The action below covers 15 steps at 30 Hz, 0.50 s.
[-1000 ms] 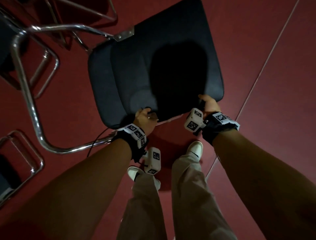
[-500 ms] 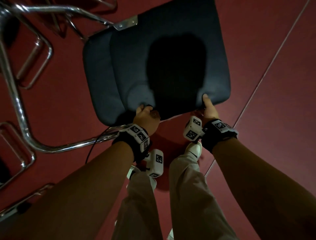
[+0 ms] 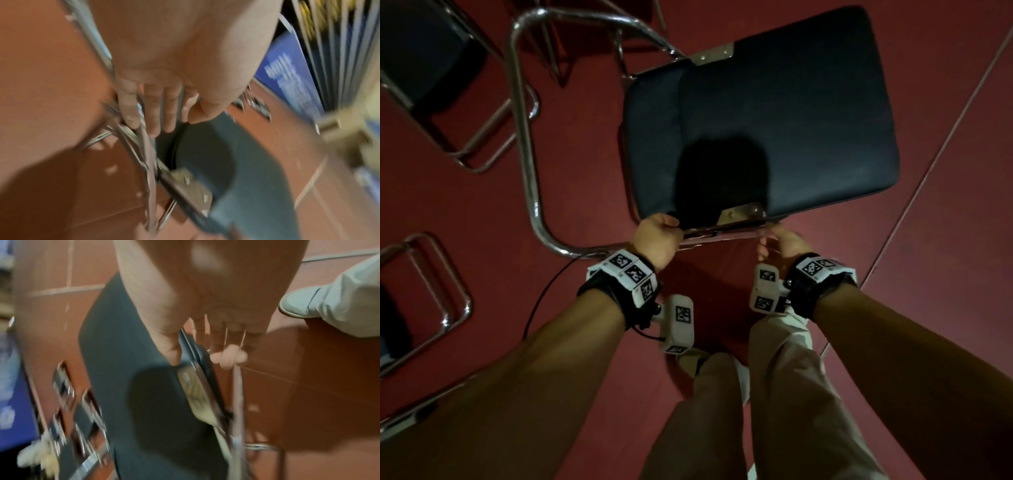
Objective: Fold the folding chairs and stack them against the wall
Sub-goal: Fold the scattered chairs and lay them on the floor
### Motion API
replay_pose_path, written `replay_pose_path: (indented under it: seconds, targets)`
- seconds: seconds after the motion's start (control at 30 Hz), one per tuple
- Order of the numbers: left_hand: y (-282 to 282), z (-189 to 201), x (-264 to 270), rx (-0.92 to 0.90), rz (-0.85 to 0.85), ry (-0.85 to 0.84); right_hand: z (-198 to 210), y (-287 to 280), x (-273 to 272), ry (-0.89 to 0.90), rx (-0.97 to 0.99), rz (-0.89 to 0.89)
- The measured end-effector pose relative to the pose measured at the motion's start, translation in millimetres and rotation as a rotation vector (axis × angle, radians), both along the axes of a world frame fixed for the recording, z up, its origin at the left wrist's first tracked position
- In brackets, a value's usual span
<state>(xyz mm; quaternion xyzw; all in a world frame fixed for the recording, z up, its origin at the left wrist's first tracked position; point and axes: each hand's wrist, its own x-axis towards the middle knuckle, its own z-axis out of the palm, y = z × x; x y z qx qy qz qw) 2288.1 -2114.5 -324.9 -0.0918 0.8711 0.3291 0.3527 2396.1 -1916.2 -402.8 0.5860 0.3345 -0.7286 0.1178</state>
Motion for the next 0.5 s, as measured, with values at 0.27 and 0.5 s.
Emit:
replay_pose_path:
  seconds: [0.27,0.5]
  targets:
    - [-114,27,1,0.057,0.333,0.022,-2,-81,-10,-0.078,0.035,0.107]
    - [-156,15,-9,0.204,0.904,-0.042,-9,-68,-24,-0.101,0.073,0.135]
